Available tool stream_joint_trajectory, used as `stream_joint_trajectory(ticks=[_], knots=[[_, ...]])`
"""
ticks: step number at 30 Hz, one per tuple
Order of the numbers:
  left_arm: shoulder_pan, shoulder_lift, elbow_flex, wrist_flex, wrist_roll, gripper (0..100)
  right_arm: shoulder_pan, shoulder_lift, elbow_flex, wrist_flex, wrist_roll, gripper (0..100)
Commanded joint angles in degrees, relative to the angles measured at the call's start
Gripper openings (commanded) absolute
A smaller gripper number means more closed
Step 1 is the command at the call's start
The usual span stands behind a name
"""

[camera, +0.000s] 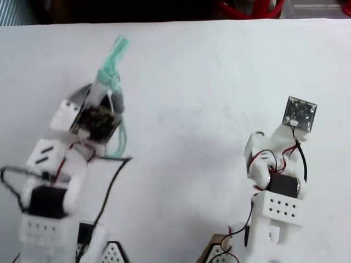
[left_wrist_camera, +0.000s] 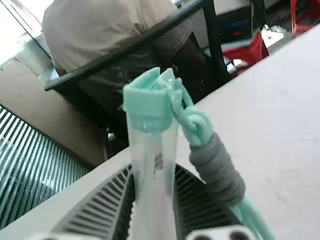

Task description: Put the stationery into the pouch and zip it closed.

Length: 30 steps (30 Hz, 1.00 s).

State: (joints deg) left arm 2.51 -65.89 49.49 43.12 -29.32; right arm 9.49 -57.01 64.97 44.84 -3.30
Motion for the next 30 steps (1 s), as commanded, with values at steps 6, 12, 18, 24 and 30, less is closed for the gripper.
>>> stream_joint_trajectory(ticks=[6,12,18,24,30], knots=[[5.7,4.5,4.4,-18.2,-8.7,2,-3.7,-0.7,4.6,-7.3,-0.1,22.0],[11.0,4.5,16.7,-24.2,-7.6,2,-3.8,-0.7,4.7,-7.9,-0.1,22.0],[21.4,5.1,18.2,-25.0,3.0,2,-3.5,-0.7,4.7,-7.9,-0.1,22.0],[24.0,21.8,14.3,-32.9,3.7,3,-3.5,-0.7,4.7,-7.5,0.0,22.0],[17.7,33.6,8.0,-31.0,4.4,3,-3.5,-0.7,4.7,-7.4,0.0,22.0]])
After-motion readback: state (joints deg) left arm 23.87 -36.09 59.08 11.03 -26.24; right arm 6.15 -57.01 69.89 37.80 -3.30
